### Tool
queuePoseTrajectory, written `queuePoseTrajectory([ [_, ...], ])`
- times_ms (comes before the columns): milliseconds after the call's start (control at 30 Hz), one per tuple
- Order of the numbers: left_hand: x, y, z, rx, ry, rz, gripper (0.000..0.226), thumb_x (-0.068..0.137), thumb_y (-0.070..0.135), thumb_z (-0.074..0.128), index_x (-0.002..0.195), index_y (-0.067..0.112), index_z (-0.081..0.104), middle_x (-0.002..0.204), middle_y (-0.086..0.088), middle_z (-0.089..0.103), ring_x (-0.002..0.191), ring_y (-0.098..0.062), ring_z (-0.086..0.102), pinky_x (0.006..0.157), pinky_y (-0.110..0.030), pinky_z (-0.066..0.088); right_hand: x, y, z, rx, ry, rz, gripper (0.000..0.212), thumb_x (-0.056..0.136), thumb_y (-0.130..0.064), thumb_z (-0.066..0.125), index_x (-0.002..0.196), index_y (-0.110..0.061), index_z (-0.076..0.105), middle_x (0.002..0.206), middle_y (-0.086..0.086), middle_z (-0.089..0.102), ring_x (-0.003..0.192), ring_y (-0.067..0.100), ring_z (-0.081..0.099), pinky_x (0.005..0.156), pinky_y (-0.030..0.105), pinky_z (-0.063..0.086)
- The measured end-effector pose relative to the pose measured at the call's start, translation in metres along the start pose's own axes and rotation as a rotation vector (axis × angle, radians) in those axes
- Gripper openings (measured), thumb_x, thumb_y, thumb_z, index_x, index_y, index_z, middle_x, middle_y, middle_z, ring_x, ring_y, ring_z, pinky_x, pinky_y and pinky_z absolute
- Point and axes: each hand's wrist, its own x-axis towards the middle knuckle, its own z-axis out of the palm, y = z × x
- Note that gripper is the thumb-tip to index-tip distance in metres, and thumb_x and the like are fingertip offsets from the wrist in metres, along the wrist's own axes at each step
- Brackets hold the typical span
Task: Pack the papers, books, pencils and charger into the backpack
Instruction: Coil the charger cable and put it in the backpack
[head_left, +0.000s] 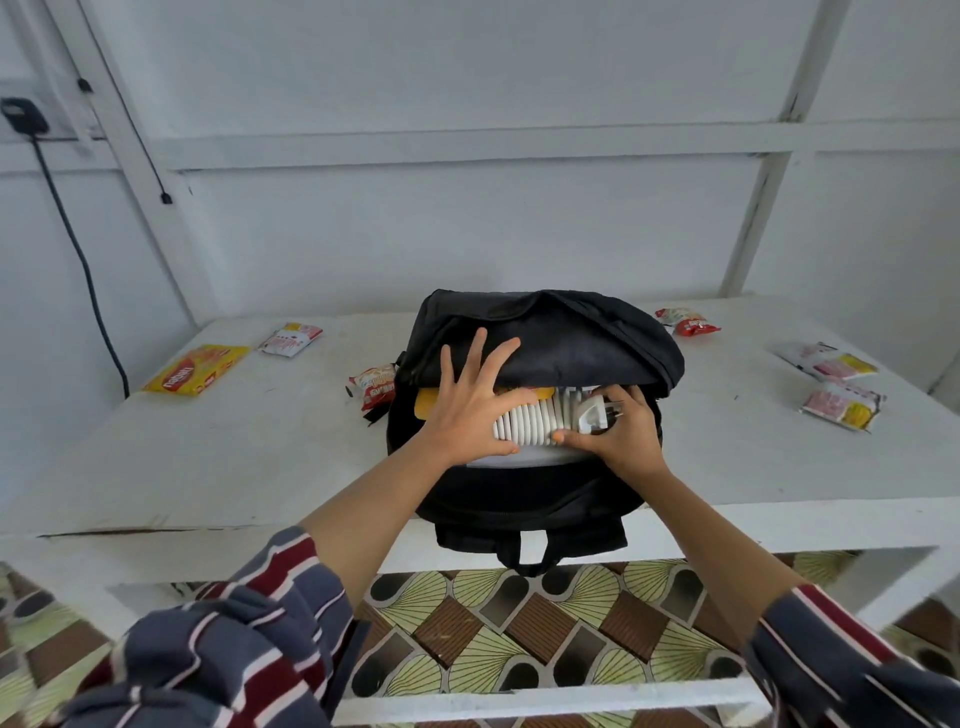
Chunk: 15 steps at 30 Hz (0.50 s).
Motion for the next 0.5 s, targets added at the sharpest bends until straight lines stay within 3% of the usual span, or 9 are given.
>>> queuePoseTrajectory([
  [100,-0.0018,0.0051,0.0046,0.067,0.074,0.035,0.056,0.050,0.050,0.083,0.101,0.033,0.067,0.146,-0.013,0.020,0.139,-0.036,0.011,0.097,-0.072,0.005,-0.0014,-0.0019,-0.0004,0.000,0.007,0.002,0.066,0.053,-0.029,0.089,0.108,-0.004,0.061,0.120,0.012,0.054,0.109,0.023,0.052,0.092,0.020,0.036],
  [233,0.0002,0.0050,0.0082,0.173,0.112,0.106,0.056,0.054,0.054,0.080,0.103,0.030,0.068,0.144,-0.014,0.026,0.136,-0.030,0.023,0.097,-0.072,0.009,-0.0016,-0.0026,-0.0001,0.025,0.005,0.029,0.069,0.052,-0.026,0.090,0.109,-0.001,0.059,0.116,0.012,0.056,0.105,0.024,0.055,0.089,0.022,0.039],
  [367,0.0016,-0.0007,0.0064,0.180,0.088,0.179,0.059,0.057,0.057,0.077,0.109,0.031,0.067,0.142,-0.012,0.041,0.133,-0.025,0.036,0.108,-0.058,0.014,-0.0014,-0.0020,0.0003,0.037,-0.005,0.052,0.069,0.051,-0.027,0.090,0.106,-0.001,0.059,0.113,0.011,0.057,0.100,0.022,0.056,0.087,0.024,0.041],
  [500,0.0044,0.0017,-0.0013,0.105,-0.014,0.166,0.061,0.051,0.058,0.079,0.105,0.033,0.067,0.133,-0.009,0.055,0.111,-0.023,0.043,0.086,-0.038,0.029,-0.0017,-0.0021,0.0003,0.054,-0.008,0.041,0.062,0.050,-0.025,0.091,0.100,-0.004,0.061,0.113,0.010,0.055,0.100,0.022,0.057,0.086,0.025,0.042],
])
